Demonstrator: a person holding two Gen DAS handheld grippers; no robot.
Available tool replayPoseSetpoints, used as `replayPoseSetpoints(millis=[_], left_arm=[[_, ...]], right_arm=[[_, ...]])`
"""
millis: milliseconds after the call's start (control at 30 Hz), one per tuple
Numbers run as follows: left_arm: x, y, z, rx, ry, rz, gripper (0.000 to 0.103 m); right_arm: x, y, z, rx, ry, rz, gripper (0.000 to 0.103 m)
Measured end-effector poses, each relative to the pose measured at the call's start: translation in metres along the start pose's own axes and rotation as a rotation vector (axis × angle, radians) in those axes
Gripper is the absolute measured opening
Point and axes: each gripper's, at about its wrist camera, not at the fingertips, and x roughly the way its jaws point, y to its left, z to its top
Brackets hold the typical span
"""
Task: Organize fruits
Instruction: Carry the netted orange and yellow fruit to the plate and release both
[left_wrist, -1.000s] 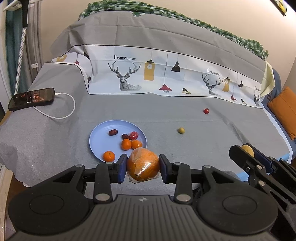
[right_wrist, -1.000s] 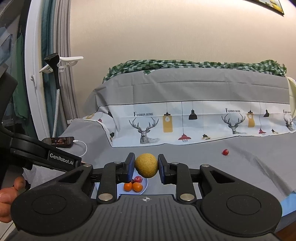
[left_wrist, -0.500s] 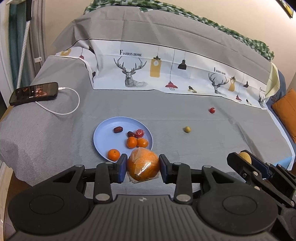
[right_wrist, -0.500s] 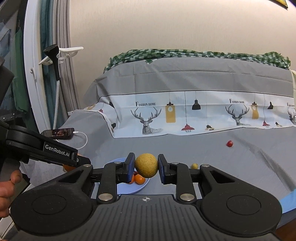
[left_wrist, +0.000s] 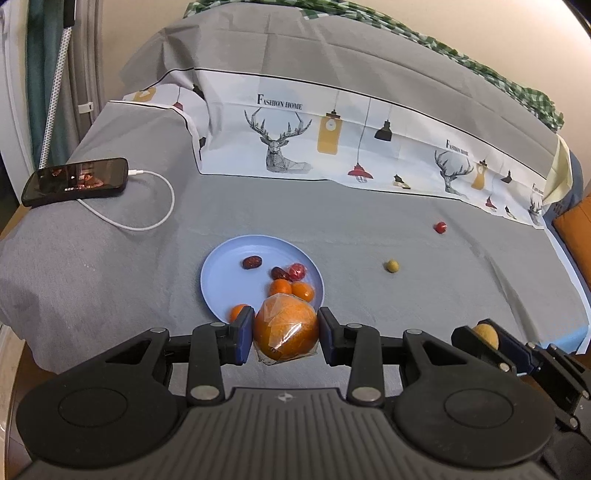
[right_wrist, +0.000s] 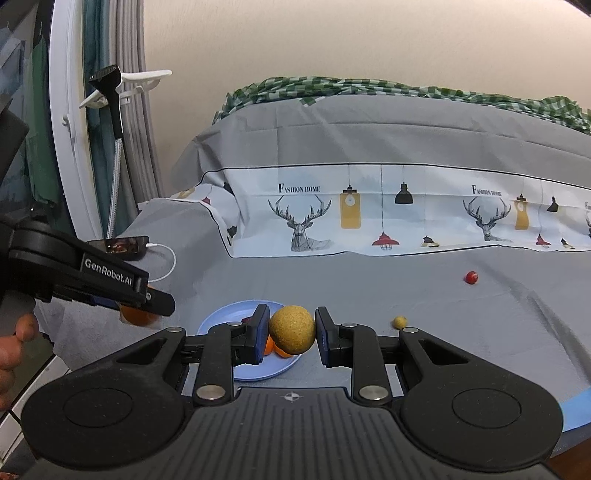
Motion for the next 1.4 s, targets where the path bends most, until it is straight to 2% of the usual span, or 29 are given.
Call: replayPoseSetpoints(millis=[167, 400, 767, 900, 1267, 1367, 1400], left_arm=[[0.006, 0.012, 0.01, -0.01, -0.012, 0.013, 0.041], [0.034, 0.031, 0.022, -0.016, 0.02, 0.029, 0.041], [0.117, 0.049, 0.04, -0.007, 0.099, 0.054, 0.041], [0.152, 0.052, 0.043, 0.001, 0.155, 0.056, 0.041], [0.223, 0.055, 0.048, 0.066, 0.223, 0.114, 0.041], [0.237, 0.054, 0.05, 0.082, 0.242, 0.133, 0.041], [0.238, 0.053, 0.052, 0.087, 0.234, 0.137, 0.047]], right_arm=[[0.017, 0.007, 0.003, -0.019, 0.021, 0.02, 0.028], [0.058, 0.018, 0.006, -0.056, 0.069, 0.042, 0.028], [0.148, 0.031, -0.011, -0.105, 0.218, 0.054, 0.028], [0.183, 0.034, -0.022, -0.118, 0.279, 0.05, 0.028], [0.251, 0.032, -0.043, -0.109, 0.383, 0.052, 0.028], [0.264, 0.031, -0.041, -0.12, 0.372, 0.022, 0.028], [0.268, 0.031, -0.039, -0.128, 0.358, 0.022, 0.028]])
